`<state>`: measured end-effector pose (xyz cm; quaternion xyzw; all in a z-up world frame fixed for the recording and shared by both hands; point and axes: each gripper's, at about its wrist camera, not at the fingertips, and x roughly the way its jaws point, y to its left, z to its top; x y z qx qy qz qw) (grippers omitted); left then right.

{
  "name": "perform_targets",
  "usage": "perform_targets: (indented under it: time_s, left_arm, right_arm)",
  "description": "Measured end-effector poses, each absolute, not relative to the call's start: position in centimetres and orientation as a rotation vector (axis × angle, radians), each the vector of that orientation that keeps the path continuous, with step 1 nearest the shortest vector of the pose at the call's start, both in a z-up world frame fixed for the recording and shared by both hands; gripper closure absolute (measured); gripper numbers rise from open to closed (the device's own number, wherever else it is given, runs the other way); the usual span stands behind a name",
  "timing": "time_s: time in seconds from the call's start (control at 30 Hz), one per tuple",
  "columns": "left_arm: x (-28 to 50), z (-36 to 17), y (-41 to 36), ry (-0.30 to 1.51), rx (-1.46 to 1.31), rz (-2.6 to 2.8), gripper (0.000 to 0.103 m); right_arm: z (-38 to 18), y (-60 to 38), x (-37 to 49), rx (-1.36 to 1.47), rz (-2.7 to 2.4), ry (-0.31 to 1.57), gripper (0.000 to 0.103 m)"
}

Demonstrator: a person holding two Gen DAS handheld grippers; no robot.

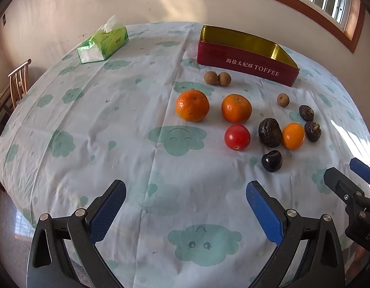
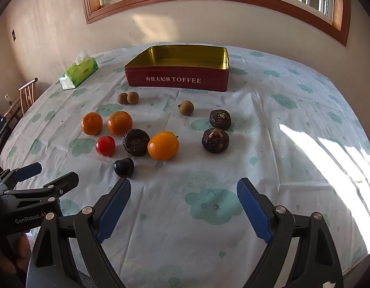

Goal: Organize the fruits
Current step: 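Move right tool toward small orange while left tool approaches red tomato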

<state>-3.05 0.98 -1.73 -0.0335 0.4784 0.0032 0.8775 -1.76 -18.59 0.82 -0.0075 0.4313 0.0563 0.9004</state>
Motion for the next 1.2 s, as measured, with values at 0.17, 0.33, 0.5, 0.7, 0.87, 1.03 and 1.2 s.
perform_targets:
  time_s: [0.17, 0.33, 0.5, 0.7, 0.87, 1.03, 1.2]
  left_arm:
    - [-3.0, -1.7, 1.0, 0.998, -0.070, 0.005, 0.003]
    - [-2.9, -1.9, 1.4, 1.002, -0.085, 0.011, 0.003]
    - [-2.8, -1.9, 1.6, 1.003, -0.095, 0.013, 0.003]
    - [-2.8, -2.0, 1.8, 1.006, -0.100, 0.018, 0.003]
    - [-2.6, -2.2, 1.9, 1.009, -0.094, 0.018, 0.003]
    - [-2.4, -2.3, 1.7, 1.008, -0.080, 0.014, 0.004]
    - [-2.0, -2.4, 1.2, 1.005, -0.067, 0.000, 0.008]
  right_arm:
    - [0.8, -18.7, -1.7, -0.016, 0.116, 0.896, 0.015]
    - [0.8, -18.7, -1.7, -0.014, 0.118, 0.898, 0.015]
    - [0.7, -18.7, -1.7, -0.018, 0.121, 0.902, 0.016]
    - [0.3, -18.8, -1.9, -0.014, 0.135, 0.917, 0.022]
    - [0.0, -18.7, -1.7, -0.014, 0.138, 0.923, 0.023]
    - [-0.2, -18.6, -1.5, -0.016, 0.147, 0.929, 0.025]
    - [-0.4, -18.5, -1.2, -0.013, 0.154, 0.939, 0.028]
